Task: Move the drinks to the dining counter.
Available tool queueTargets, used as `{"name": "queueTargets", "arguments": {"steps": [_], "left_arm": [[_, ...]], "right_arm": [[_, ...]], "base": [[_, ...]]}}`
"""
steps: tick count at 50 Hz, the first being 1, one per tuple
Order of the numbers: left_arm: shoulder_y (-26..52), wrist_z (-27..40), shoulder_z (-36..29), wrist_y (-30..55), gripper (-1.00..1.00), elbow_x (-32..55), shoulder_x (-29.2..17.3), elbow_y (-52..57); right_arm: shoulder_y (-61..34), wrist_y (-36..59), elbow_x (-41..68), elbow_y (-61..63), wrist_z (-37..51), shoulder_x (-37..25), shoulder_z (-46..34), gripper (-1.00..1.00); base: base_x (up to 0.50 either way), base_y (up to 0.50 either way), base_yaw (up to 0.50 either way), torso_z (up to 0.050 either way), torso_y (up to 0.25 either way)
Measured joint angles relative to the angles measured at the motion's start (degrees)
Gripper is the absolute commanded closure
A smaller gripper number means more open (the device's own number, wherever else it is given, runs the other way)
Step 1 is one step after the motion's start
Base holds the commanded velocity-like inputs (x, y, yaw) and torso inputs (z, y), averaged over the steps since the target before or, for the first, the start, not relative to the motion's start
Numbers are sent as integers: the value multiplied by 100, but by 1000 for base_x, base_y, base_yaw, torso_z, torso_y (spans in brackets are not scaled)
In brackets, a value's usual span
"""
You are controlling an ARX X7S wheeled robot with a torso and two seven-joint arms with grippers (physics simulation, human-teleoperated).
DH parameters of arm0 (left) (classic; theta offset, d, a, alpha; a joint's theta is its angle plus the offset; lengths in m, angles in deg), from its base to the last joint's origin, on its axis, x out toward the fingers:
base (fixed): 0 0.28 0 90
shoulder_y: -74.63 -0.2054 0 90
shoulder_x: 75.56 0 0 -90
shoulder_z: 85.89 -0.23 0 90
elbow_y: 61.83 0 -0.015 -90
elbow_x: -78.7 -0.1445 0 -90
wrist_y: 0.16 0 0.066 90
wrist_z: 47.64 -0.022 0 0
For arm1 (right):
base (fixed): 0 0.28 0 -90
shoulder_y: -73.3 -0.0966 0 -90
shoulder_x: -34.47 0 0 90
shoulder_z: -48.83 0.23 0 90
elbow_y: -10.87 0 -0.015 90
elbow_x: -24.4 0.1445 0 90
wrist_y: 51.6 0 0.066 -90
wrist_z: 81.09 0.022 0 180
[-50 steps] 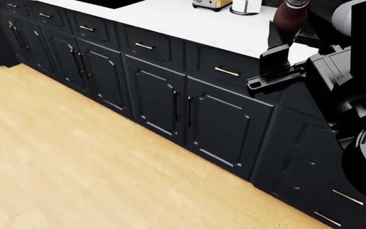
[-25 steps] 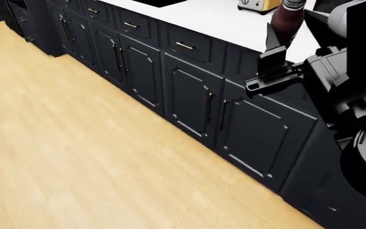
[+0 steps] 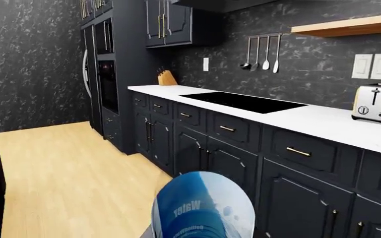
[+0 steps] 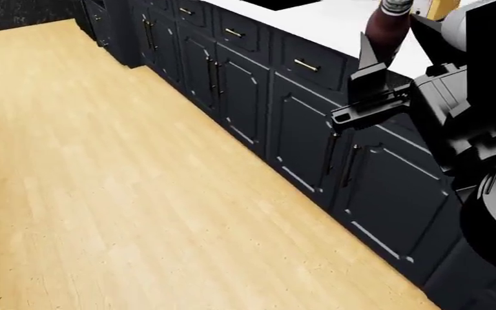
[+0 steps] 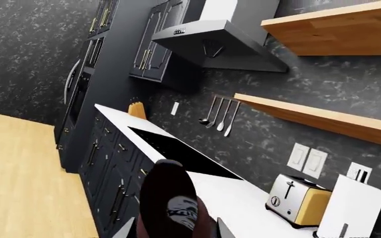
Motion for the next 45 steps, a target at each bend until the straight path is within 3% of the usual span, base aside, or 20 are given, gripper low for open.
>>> {"name": "queueTargets", "arguments": {"steps": [45], "left_arm": [[41, -75, -90, 23, 100, -94, 63, 25]], "right_arm": [[-11, -25, 2, -15, -2, -14, -96, 100]], "base": [[20, 36, 500, 0, 0]]}}
